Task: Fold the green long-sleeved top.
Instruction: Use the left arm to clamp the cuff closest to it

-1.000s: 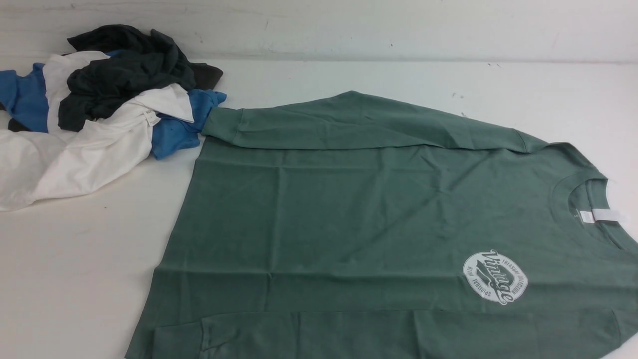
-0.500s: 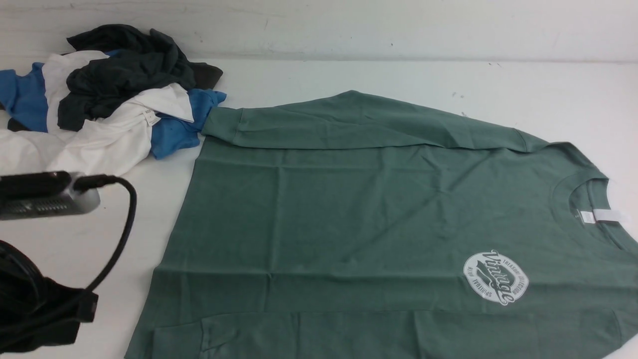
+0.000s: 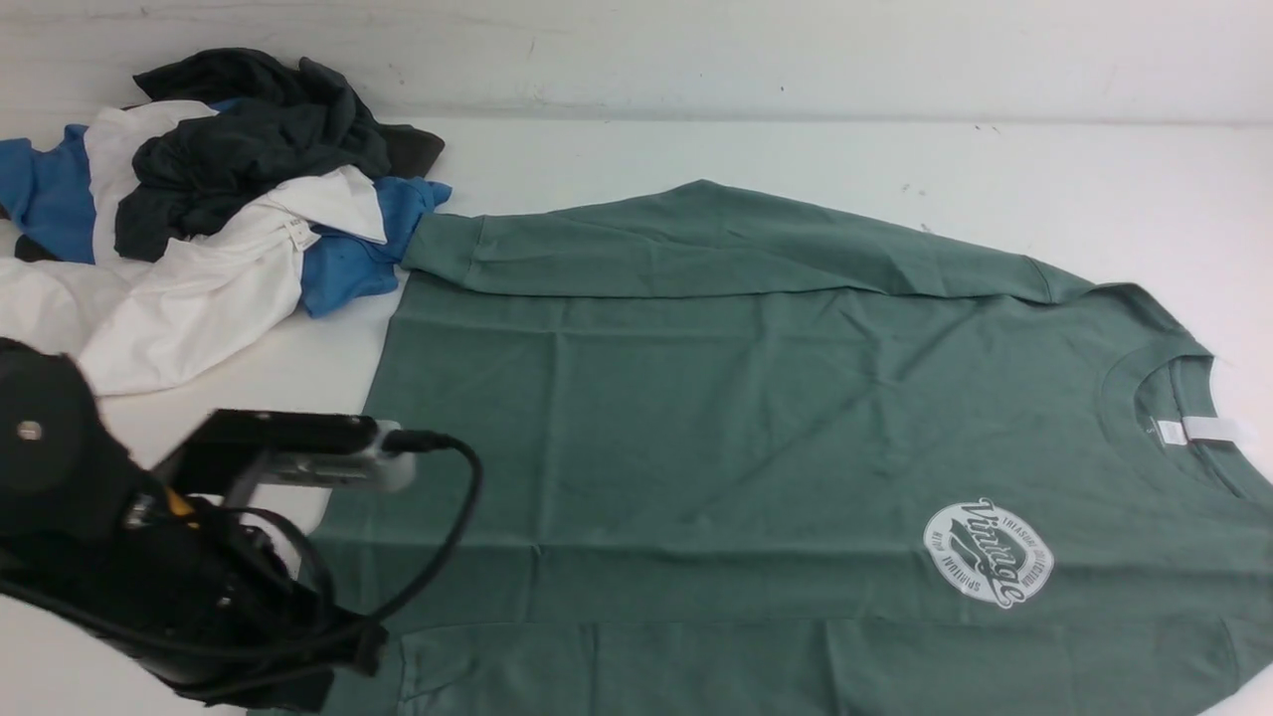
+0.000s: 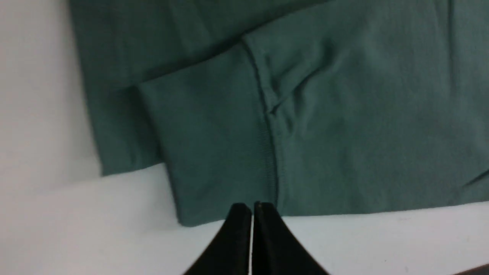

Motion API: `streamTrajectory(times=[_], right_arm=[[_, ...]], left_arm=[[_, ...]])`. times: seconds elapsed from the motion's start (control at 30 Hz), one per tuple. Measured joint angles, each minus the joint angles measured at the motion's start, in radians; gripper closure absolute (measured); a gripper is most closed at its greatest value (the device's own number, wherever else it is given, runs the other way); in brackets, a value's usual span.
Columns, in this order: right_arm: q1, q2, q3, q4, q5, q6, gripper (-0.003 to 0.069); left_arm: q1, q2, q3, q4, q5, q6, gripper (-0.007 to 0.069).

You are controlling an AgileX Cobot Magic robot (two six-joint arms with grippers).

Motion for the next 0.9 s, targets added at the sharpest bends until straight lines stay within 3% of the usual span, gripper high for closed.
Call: streamTrajectory(times=[0.13,0.23,0.37,0.53,0.63,0.7,0.9], right_arm=[[0.0,0.262,-0.233,-0.03,0.383,-0.131,0.0673],[0.0,0.427,-0.334,-0.077,0.501,-0.205,0.0673],[0.002,0.525,-0.346,-0.151,0.518,-0.218,0.0673],[0.029,0.541,-0.33,-0.17,0.527,-0.218,0.0673],[0.048,0.541,-0.33,-0.17,0.529,-0.218,0.0673],[0.054,0.541,-0.33,-0.17,0.529,-0.219,0.0673],[0.054,0.541,-0.33,-0.17,0.529,-0.223,0.0673]], left_arm=[[-0.045,0.077,-0.045,0.018,0.001,-0.037,0.0628],[-0.051,0.113,-0.084,0.056,0.002,-0.05,0.0628],[-0.051,0.13,-0.1,0.152,-0.001,-0.065,0.062],[-0.051,0.135,-0.1,0.224,-0.026,-0.106,0.0548],[-0.051,0.158,-0.1,0.263,-0.057,-0.144,0.0469],[-0.051,0.199,-0.1,0.276,-0.061,-0.191,0.0372],[-0.051,0.303,-0.1,0.283,-0.072,-0.24,0.0249]])
